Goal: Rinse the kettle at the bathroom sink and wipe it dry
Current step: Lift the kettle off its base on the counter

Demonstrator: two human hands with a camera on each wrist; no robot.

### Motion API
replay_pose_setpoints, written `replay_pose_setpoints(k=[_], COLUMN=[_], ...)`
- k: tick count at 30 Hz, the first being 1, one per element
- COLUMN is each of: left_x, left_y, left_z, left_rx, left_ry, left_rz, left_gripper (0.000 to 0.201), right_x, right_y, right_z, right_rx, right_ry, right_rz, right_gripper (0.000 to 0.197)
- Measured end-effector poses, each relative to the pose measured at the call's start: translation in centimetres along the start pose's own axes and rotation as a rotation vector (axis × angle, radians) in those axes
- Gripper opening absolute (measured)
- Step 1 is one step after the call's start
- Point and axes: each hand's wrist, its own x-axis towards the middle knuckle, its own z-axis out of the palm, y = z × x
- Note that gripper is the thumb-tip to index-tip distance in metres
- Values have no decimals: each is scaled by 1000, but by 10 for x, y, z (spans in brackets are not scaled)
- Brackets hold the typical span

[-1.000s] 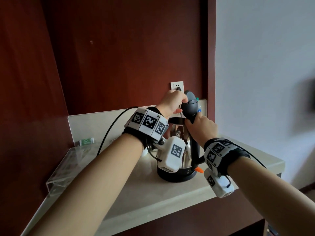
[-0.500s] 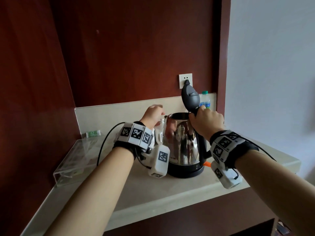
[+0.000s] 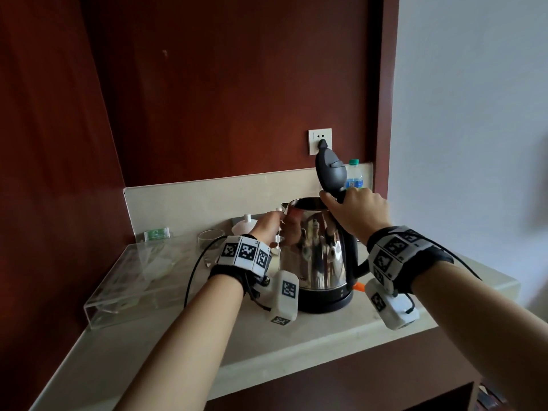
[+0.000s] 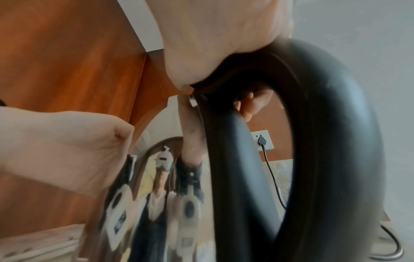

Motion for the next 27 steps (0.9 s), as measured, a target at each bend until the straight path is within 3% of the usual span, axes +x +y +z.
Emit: replay_pose_setpoints(k=[7,15,21,27], left_x=[12,16,-15,-36], left_y=[-28,-30,5,7], left_z=[-4,-21,-28,-61], left_rx=[30,-116,-210,-319], left_ry=[13,138,106,191], left_rz=[-151,-6,7,42], left_gripper=[35,40,23,22], right_x=[0,13,22,24], right_y=[1,-16,-36,-68], right_z=[-3,-27,-51,-64], right_rx=[-91,-74,18,117], right_ry=[-3,56,92,91], right_rz=[-122,-156,-166,-193], right_gripper=[62,61,59,63])
